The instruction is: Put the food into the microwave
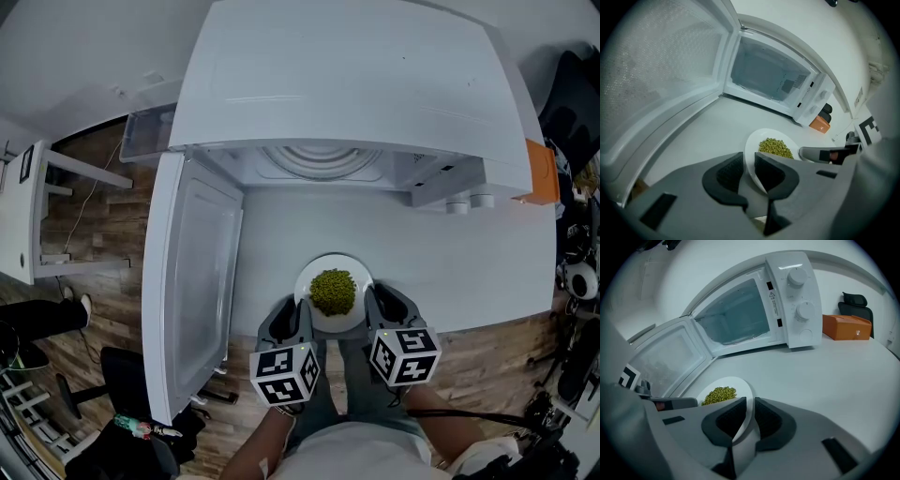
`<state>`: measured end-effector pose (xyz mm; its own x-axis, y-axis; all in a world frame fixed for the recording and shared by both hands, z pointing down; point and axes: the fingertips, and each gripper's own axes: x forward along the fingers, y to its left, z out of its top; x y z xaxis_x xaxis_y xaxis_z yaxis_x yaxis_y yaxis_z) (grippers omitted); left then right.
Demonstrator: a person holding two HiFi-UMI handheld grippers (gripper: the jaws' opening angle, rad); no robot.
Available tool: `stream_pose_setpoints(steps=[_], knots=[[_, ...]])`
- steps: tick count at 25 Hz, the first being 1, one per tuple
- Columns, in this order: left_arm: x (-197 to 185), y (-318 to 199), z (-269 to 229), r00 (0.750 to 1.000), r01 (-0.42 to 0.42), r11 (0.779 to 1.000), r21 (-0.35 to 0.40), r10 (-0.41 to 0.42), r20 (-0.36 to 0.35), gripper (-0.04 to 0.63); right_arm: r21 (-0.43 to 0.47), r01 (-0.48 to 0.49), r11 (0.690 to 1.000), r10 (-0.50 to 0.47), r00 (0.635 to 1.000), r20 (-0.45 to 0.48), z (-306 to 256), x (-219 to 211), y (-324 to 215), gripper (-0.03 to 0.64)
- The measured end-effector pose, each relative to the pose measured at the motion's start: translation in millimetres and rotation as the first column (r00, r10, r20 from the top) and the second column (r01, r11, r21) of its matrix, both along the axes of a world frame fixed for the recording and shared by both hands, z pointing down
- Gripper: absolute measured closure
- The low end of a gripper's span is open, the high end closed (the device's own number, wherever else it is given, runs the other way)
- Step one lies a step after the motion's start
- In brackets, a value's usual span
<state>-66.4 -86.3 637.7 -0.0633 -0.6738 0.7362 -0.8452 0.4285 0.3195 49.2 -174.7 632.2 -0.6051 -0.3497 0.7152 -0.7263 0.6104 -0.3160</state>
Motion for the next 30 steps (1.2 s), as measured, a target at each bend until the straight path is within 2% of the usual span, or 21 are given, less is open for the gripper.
stream_pose_setpoints(steps=[20,30], knots=[[0,-4,-1,0.999,0.027,1.000,0.009,-0.027,-0.018,0.528,0.013,-0.062,0.998,0.062,0.998,0.010,-4,-1,-5,0.569],[-7,-14,-16,0.999,0.051,0.998,0.035,-0.051,-0.012,0.528,0.036,-0.065,0.997,0.063,0.997,0.034,-19,-8,-17,0.569]])
